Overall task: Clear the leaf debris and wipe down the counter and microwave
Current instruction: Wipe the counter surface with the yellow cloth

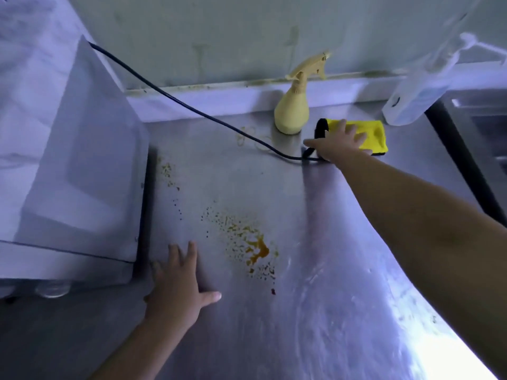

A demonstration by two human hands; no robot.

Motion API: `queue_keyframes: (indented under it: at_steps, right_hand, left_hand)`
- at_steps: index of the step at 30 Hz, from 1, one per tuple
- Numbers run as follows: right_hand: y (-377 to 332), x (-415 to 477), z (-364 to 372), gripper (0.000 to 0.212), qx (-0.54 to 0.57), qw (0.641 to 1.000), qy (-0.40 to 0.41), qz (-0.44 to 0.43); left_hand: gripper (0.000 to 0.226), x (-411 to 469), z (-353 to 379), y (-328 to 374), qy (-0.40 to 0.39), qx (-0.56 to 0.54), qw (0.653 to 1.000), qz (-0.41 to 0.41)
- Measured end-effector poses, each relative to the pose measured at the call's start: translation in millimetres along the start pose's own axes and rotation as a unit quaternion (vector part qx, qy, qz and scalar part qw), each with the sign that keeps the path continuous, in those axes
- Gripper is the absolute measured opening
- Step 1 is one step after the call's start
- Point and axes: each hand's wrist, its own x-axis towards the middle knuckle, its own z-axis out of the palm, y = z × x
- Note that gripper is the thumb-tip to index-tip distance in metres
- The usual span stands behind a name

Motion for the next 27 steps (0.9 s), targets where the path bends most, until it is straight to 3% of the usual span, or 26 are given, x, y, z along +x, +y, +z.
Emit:
queue_keyframes:
  at_steps: [4, 8, 11, 13, 15, 17, 20, 23, 25, 27]
  right_hand:
    - [3.2, 6.0, 18.9, 0.073, -0.055, 0.996, 0.071, -0.013]
    - [17.1, 2.2, 0.2, 0.053, -0.059, 0.992, 0.089, -0.064]
    - [36.4, -13.5, -27.5, 0.021, 0.093, 0.986, 0.083, -0.111]
    - [46.8, -44.4, -42.0, 0.027, 0.23, 0.959, 0.099, -0.132]
    - [54.6, -90.1, -53.0, 0.019, 0.35, 0.92, 0.105, -0.141]
    - [61.0, -146.4, -59.2, 0.012, 0.485, 0.858, 0.063, -0.158]
    - [77.1, -238.4, -63.3, 0.018, 0.626, 0.766, -0.067, -0.134]
    - [101.5, -321.9, -52.7, 0.015, 0.654, 0.732, -0.173, -0.082]
    - [114.6, -378.2, -38.7, 0.03, 0.651, 0.719, -0.239, -0.04]
    - [124.0, -434.2, -24.0, 0.038, 0.641, 0.714, -0.282, 0.0]
  left_hand:
    - [0.118, -0.8, 1.9, -2.4, 0.012, 0.003, 1.0, 0.003]
    - [0.117, -0.8, 3.8, -2.7, 0.021, 0.011, 1.0, 0.008]
    - [0.118, 0.6, 5.2, -3.6, 0.021, -0.008, 1.0, 0.006]
    - [0.12, 1.7, 4.6, -4.8, 0.02, -0.01, 1.0, 0.008]
    - [0.119, 2.2, 2.1, -5.6, 0.004, -0.028, 1.0, 0.012]
    - [0.115, -1.9, -5.3, -6.1, -0.009, -0.079, 0.997, 0.022]
    - [0.103, -25.9, -18.2, -11.5, 0.029, -0.224, 0.971, 0.081]
    - [0.106, -85.6, -23.7, -24.4, 0.066, -0.302, 0.925, 0.222]
    - [0.112, -136.1, -13.6, -39.6, 0.063, -0.292, 0.899, 0.32]
    - [0.114, -181.9, 10.2, -57.7, 0.056, -0.268, 0.891, 0.362]
